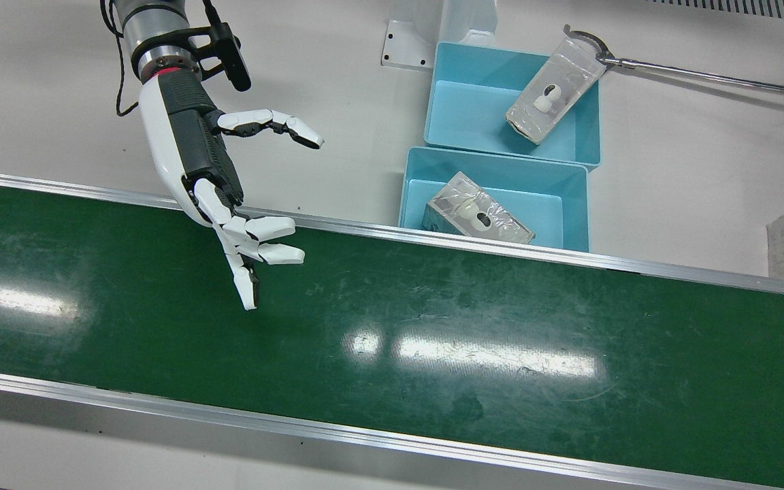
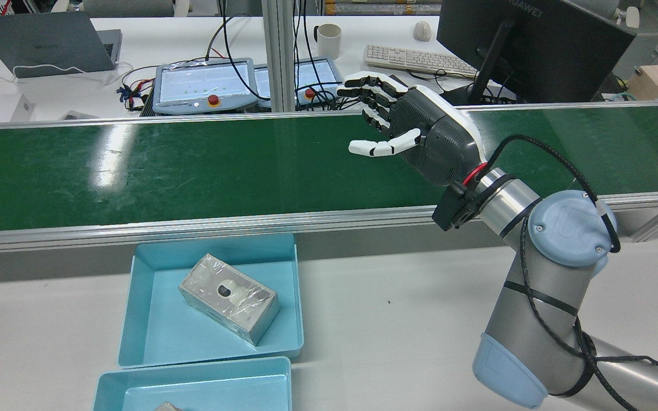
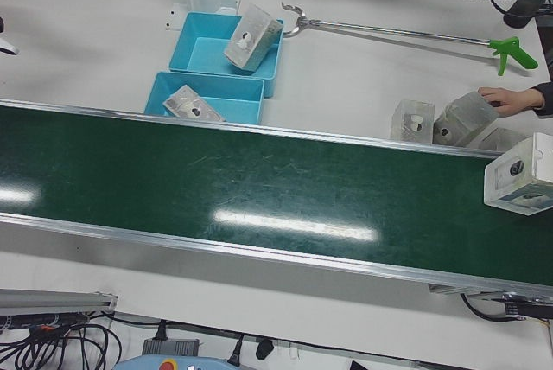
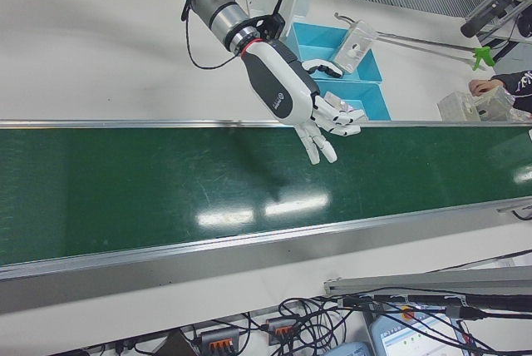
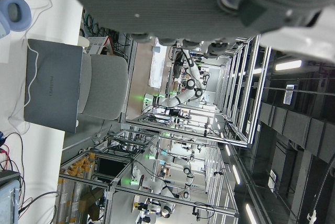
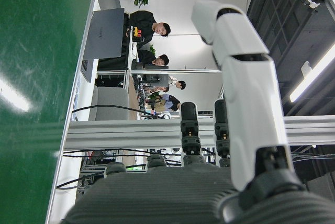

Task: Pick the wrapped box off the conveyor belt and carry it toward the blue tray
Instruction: 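Lower the open right hand toward the conveyor belt surface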

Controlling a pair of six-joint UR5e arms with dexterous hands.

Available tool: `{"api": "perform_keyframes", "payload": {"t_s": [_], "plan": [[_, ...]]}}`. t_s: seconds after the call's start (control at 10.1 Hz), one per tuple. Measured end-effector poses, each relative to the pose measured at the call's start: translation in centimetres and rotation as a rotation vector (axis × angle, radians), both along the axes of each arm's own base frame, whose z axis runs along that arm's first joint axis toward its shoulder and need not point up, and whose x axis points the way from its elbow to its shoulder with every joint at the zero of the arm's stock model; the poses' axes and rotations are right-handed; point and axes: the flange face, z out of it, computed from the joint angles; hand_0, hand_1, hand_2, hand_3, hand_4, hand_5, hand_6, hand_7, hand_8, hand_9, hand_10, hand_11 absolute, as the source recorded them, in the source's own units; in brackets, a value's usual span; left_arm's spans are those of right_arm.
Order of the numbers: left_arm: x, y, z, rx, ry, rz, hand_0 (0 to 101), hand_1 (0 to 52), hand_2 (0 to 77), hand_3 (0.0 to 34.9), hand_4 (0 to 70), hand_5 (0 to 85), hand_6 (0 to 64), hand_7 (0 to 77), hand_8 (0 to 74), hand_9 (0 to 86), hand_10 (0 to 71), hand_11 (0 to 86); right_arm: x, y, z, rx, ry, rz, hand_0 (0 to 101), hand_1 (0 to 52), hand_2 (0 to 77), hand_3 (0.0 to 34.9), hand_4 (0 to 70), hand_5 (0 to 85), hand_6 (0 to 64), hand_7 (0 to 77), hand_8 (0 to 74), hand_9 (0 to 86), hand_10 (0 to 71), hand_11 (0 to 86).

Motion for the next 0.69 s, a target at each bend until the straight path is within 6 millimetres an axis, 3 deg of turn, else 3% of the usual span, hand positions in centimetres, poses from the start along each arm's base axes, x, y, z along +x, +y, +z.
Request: {"api": "perform_keyframes", "payload": {"t_s": [0.3,0.4,0.69], "plan": [[0.0,0.0,0.0,0.000,0.000,0.000,0,0.0,0.5,0.0,0.0,1.1,0.0,0.0,0.0,0.0,0.5,0.0,-0.5,0.5,-0.1,-0.013,-0.037,-0.007,52,21.3,24.5,16.4,8.7,32.7,3.3,25.1,0.0,6.5,0.0,1.1],[0.0,0.0,0.0,0.000,0.000,0.000,0,0.0,0.5,0.0,0.0,1.1,0.0,0.0,0.0,0.0,0.5,0.0,-0.8,0.3,0.1,-0.024,-0.048,-0.018,52,22.4,21.8,14.6,11.5,32.7,4.9,25.1,0.0,6.5,0.0,1.1],[0.0,0.0,0.0,0.000,0.000,0.000,0,0.0,0.5,0.0,0.0,1.1,0.0,0.0,0.0,0.0,0.5,0.0,-1.6,-1.0,-0.8,-0.025,-0.070,-0.082,54,24.0,26.2,12.7,16.4,34.9,8.2,26.2,0.0,7.1,0.0,1.1]]}}
